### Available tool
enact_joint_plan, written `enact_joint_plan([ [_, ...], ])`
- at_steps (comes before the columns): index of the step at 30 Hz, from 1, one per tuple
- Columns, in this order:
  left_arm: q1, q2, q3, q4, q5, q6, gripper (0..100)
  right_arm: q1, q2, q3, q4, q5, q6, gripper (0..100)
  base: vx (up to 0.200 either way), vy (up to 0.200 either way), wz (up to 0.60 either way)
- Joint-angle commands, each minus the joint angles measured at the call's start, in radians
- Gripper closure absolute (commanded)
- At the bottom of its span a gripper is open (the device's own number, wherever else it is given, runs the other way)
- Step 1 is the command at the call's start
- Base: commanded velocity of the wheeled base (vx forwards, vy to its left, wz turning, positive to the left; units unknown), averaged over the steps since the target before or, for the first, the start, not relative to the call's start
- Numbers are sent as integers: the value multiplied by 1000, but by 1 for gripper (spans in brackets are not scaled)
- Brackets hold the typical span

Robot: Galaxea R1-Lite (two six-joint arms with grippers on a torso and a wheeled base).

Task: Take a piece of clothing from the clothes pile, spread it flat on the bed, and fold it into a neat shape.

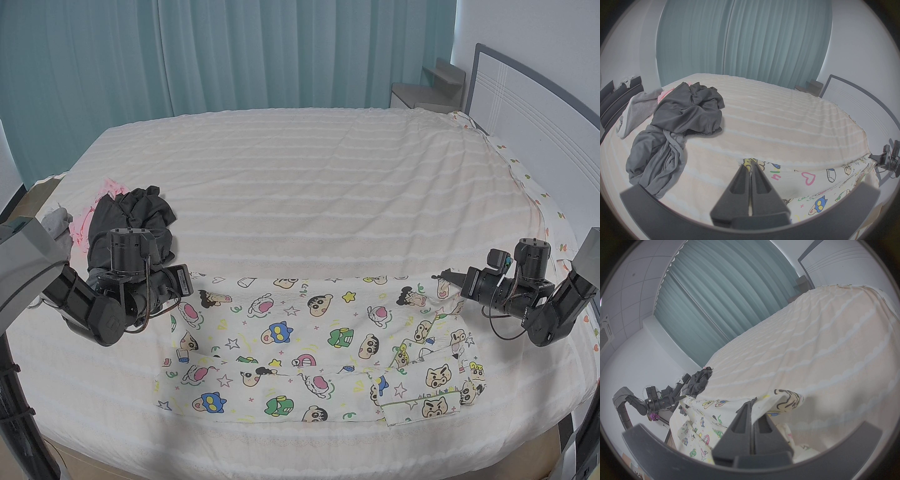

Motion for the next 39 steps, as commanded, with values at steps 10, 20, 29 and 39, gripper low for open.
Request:
enact_joint_plan([
  [10, -11, -59, 138, -33, -1, 6, 100, 2, -7, 204, -125, 22, -59, 100, 0, 0, 0],
  [20, -38, -57, 305, -182, -1, 7, 100, 1, 4, 337, -217, 49, -100, 100, 0, 0, 0],
  [29, -55, -48, 387, -191, -2, -2, 100, 2, 84, 420, -331, 49, -117, 100, 0, 0, 0],
  [39, -57, -22, 431, -191, -5, -5, 100, 10, 162, 515, -482, 48, -119, 100, 0, 0, 0],
])
